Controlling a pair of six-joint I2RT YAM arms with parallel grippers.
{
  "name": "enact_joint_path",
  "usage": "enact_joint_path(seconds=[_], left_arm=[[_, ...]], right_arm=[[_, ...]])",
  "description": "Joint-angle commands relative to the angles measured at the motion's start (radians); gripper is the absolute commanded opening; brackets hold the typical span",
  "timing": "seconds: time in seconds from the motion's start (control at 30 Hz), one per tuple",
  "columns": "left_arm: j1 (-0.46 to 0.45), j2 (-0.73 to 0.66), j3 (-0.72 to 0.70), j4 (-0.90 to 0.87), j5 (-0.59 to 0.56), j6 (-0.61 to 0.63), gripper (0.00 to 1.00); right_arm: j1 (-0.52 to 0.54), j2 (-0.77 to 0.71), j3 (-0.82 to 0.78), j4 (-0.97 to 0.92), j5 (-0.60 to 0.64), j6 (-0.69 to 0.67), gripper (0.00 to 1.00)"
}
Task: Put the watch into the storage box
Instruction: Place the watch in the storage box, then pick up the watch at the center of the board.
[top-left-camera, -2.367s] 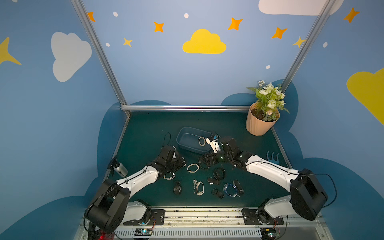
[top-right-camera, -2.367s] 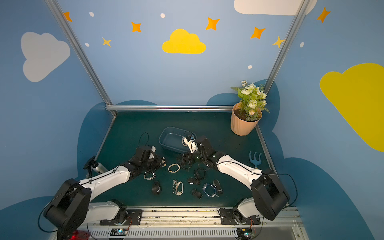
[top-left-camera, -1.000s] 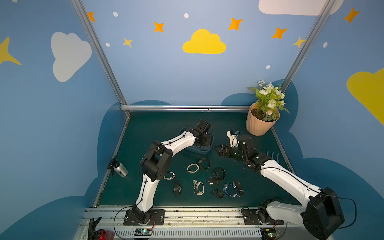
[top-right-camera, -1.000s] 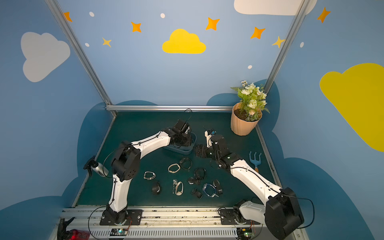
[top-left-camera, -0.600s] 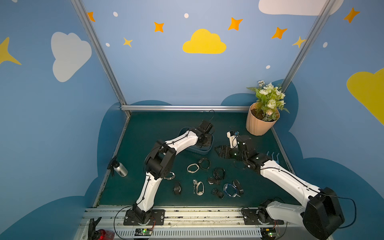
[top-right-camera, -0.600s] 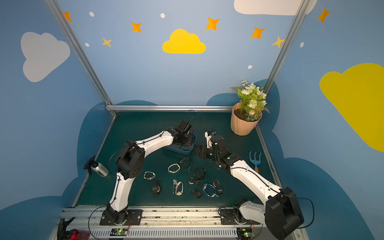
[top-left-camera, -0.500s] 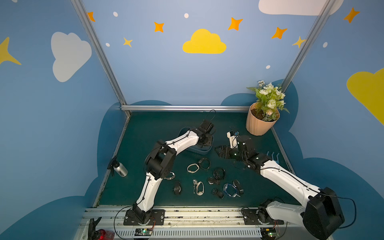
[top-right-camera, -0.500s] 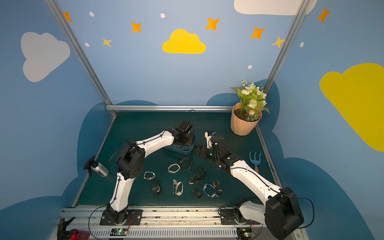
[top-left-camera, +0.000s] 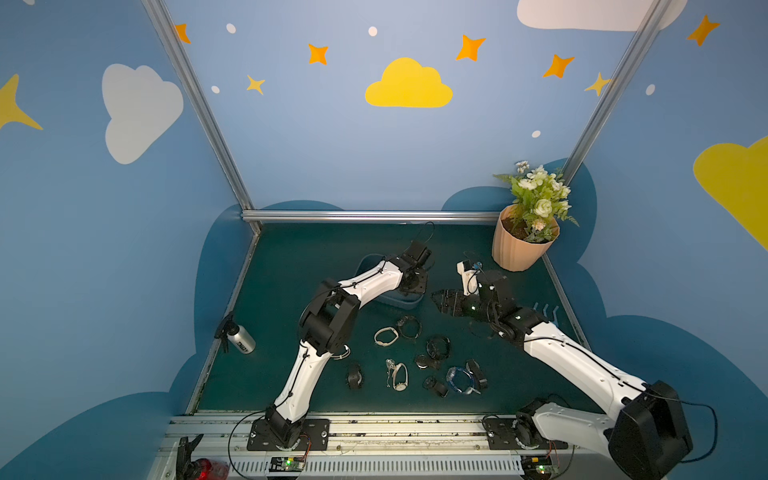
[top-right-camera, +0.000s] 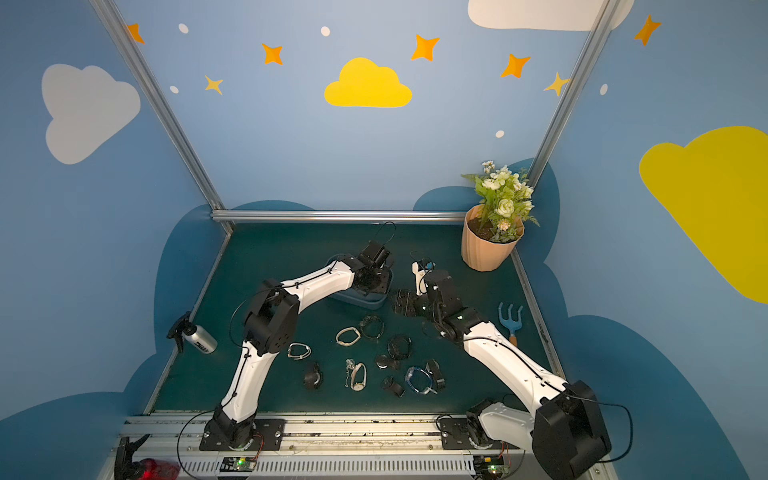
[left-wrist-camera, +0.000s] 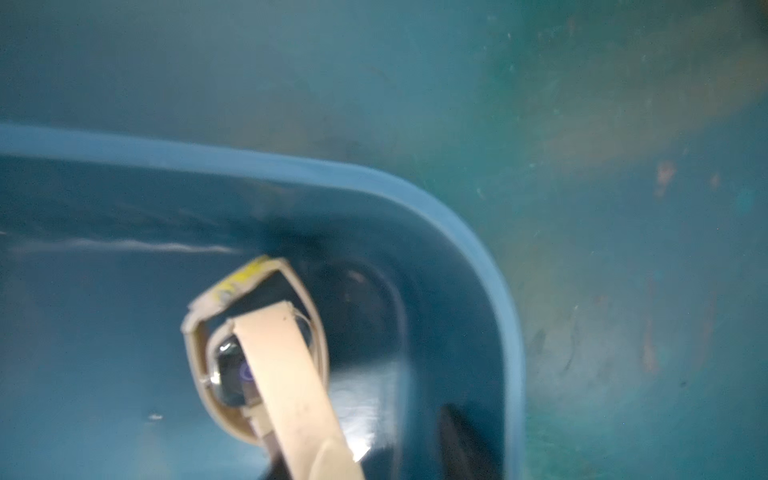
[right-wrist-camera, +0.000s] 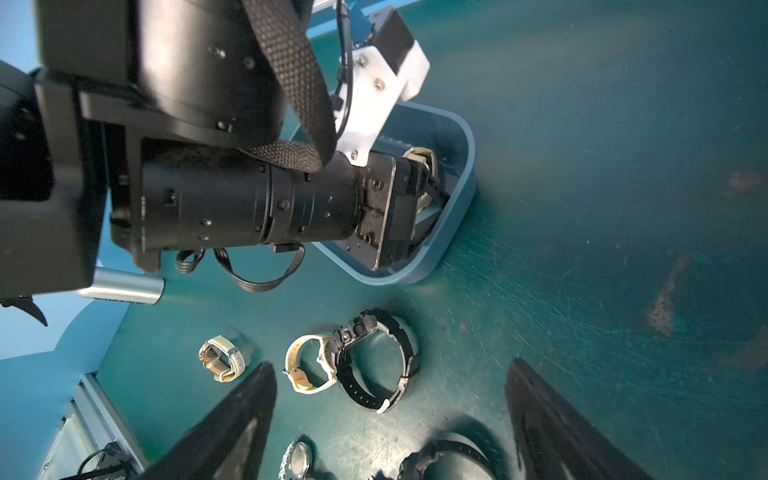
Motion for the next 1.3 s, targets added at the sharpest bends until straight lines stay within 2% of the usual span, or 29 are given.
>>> enact_joint_path(seconds=[0.0,0.17,0.23,0.47,0.73,0.87,1.1,1.27], left_arm=[[0.001,-0.066,-0.006,0.003,0.020,-0.002,0.69],[0.002,-0.198,-0.092,0.060,0.049,0.000,0.95],[0.004,-0.254,-0.133,0.088,0.056,-0.003,1.00],[0.037,-0.470,-0.333,0.228,0.104,-0.044,1.00],[0.115,-0.780,-0.695,0.400,0.087,-0.120,1.00],[0.141,-0.941,-0.867,0.375,0.076,-0.150,1.00],[0.145,-1.157,-1.075,0.318,0.082,-0.243,1.00],[0.147,-1.232,-1.151,0.350,0.076,-0.257,1.00]], right_arm=[[-0.006,-0.023,0.011,-0.016,0.018,-0.002,0.87],[-0.014,-0.045,0.027,-0.041,0.047,-0.013,0.87],[-0.018,-0.056,0.034,-0.047,0.054,-0.016,0.87],[-0.030,-0.056,0.062,-0.067,0.070,-0.034,0.87],[-0.032,0.023,0.105,-0.150,0.079,-0.046,0.87],[-0.020,0.089,0.131,-0.188,0.047,-0.057,0.87],[0.036,0.182,0.202,-0.274,0.029,-0.081,0.84],[0.073,0.237,0.250,-0.347,-0.004,-0.034,0.72]])
